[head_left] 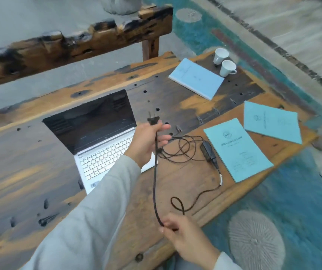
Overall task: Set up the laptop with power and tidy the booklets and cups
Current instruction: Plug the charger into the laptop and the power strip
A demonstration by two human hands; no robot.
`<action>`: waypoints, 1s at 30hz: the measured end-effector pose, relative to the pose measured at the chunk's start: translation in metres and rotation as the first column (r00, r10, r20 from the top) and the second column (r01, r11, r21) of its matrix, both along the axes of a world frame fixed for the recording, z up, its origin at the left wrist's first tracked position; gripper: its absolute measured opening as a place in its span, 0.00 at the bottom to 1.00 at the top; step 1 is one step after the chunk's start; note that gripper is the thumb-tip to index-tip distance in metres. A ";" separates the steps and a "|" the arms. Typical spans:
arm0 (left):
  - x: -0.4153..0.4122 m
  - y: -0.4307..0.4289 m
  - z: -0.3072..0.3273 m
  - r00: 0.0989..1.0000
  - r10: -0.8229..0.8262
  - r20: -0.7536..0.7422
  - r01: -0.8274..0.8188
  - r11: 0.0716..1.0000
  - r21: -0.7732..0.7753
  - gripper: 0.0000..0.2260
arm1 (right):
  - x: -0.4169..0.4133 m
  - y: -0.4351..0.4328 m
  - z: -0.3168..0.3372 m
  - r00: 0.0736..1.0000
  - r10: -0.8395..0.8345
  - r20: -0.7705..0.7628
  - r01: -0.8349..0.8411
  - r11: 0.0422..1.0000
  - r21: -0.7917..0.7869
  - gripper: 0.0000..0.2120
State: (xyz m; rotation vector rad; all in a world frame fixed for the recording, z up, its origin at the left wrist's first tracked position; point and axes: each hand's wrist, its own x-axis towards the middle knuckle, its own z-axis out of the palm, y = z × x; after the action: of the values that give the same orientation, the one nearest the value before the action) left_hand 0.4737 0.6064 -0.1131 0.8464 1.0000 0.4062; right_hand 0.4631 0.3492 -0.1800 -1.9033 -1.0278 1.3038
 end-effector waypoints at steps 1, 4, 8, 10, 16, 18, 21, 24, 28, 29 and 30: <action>-0.002 -0.007 0.003 0.999 -0.037 -0.004 0.037 0.998 0.041 0.09 | -0.008 -0.009 0.002 0.999 0.026 0.038 -0.026 0.999 -0.019 0.06; -0.004 -0.033 0.014 0.990 -0.141 0.024 0.136 0.980 0.148 0.08 | -0.019 -0.021 0.014 0.997 0.039 0.061 -0.038 0.999 -0.010 0.07; 0.003 -0.070 0.039 0.941 -0.329 0.078 0.308 0.929 0.204 0.10 | -0.005 -0.019 0.040 0.962 -0.268 0.043 0.260 0.956 0.134 0.16; 0.009 -0.092 0.051 0.892 -0.446 0.079 0.418 0.878 0.236 0.10 | 0.013 -0.013 0.063 0.844 -0.535 0.037 0.493 0.801 0.339 0.15; 0.028 -0.172 0.066 0.764 -0.643 0.046 0.618 0.752 0.230 0.08 | 0.059 -0.024 0.107 0.578 -0.814 -0.059 0.672 0.434 0.600 0.11; 0.034 -0.195 0.067 0.746 -0.663 0.057 0.647 0.742 0.176 0.08 | 0.064 -0.044 0.102 0.557 -0.824 -0.103 0.696 0.396 0.599 0.11; 0.043 -0.238 0.062 0.670 -0.740 0.049 0.721 0.666 0.191 0.06 | 0.067 -0.082 0.092 0.457 -0.872 -0.176 0.772 0.291 0.565 0.11; 0.050 -0.288 0.045 0.569 -0.823 0.008 0.788 0.547 0.282 0.11 | 0.065 -0.128 0.081 0.315 -0.910 -0.268 0.827 0.125 0.548 0.12; 0.054 -0.352 0.026 0.475 -0.877 -0.072 0.854 0.441 0.276 0.28 | 0.056 -0.198 0.068 0.039 -0.876 -0.481 0.944 -0.126 0.304 0.11; 0.052 -0.366 0.018 0.461 -0.878 -0.125 0.863 0.411 0.295 0.26 | 0.051 -0.217 0.064 -0.046 -0.859 -0.510 0.959 -0.181 0.219 0.12; 0.049 -0.378 0.009 0.436 -0.877 -0.203 0.872 0.356 0.335 0.26 | 0.046 -0.236 0.059 -0.120 -0.853 -0.509 0.964 -0.223 0.146 0.13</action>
State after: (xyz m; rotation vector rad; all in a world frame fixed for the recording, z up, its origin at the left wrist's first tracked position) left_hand 0.5229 0.2286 -0.1042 1.6299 0.2961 -0.3665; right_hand 0.5089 0.1129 -0.1210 -1.2927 0.4394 0.1273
